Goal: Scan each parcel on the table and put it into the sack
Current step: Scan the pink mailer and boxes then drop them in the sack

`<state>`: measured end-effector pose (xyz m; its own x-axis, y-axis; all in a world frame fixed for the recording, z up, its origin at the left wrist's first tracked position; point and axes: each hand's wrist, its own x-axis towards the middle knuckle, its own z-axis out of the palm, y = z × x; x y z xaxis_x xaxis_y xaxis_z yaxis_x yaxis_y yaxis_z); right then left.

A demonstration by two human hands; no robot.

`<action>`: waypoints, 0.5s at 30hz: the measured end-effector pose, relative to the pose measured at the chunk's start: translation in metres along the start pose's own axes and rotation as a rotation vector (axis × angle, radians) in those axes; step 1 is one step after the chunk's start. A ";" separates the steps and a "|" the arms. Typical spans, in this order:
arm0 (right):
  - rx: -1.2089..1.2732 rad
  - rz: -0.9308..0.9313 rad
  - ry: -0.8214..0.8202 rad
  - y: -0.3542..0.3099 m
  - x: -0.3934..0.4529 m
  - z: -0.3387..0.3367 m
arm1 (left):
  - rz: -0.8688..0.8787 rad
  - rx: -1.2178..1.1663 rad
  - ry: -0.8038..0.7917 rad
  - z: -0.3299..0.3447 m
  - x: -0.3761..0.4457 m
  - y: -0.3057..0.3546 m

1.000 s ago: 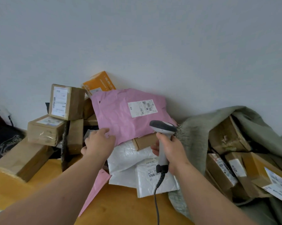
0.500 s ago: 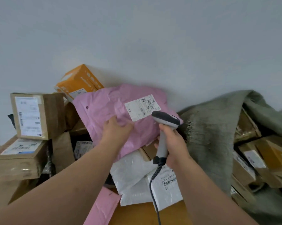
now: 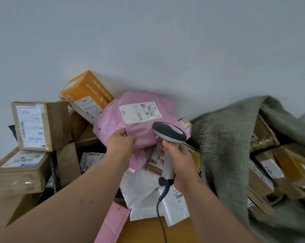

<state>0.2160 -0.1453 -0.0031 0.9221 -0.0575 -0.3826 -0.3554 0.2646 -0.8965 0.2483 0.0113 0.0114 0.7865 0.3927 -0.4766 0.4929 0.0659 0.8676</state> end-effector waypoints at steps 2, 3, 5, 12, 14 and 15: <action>0.001 -0.012 0.017 -0.001 -0.007 -0.010 | 0.036 -0.016 0.029 -0.008 -0.008 -0.005; 0.001 -0.013 0.017 -0.002 -0.011 -0.016 | 0.065 -0.025 0.048 -0.011 -0.014 -0.007; 0.013 -0.010 0.004 -0.004 -0.019 -0.025 | 0.109 -0.031 0.060 -0.018 -0.025 -0.011; -0.039 -0.073 -0.078 -0.011 -0.051 -0.055 | 0.258 0.059 0.088 -0.025 -0.073 -0.008; -0.078 -0.113 -0.115 -0.013 -0.061 -0.066 | 0.304 0.090 0.109 -0.026 -0.086 -0.005; -0.106 -0.132 -0.130 -0.014 -0.066 -0.071 | 0.331 0.107 0.118 -0.027 -0.091 -0.003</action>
<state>0.1494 -0.2132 0.0192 0.9714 0.0419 -0.2339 -0.2376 0.1599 -0.9581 0.1652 -0.0002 0.0565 0.8646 0.4803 -0.1472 0.2597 -0.1765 0.9494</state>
